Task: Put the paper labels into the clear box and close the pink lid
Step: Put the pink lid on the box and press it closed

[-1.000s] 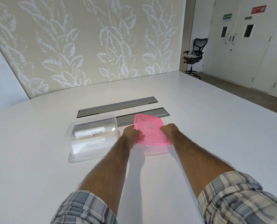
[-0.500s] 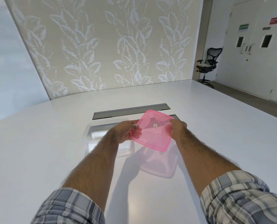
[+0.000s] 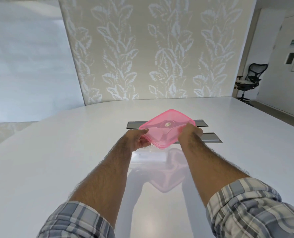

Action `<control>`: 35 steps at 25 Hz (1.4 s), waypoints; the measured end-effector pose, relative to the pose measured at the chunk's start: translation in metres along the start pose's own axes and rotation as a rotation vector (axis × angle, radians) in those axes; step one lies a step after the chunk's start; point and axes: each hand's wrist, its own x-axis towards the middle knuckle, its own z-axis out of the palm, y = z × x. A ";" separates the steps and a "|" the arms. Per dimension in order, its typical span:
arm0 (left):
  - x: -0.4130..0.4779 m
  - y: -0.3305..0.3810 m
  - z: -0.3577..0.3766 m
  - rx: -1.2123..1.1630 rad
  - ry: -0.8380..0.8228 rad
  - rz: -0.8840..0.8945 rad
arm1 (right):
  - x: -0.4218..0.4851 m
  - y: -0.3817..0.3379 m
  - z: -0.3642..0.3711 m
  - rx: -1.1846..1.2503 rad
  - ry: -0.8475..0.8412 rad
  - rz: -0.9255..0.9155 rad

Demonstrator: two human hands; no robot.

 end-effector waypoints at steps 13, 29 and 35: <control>0.043 0.040 -0.111 0.298 0.269 0.196 | -0.029 0.040 0.041 -0.585 -0.262 0.019; 0.084 0.032 -0.106 1.141 0.273 0.332 | -0.006 0.056 0.037 -1.109 -0.205 -0.219; 0.094 0.022 -0.100 1.176 0.258 0.284 | 0.014 0.056 0.037 -1.167 -0.243 -0.184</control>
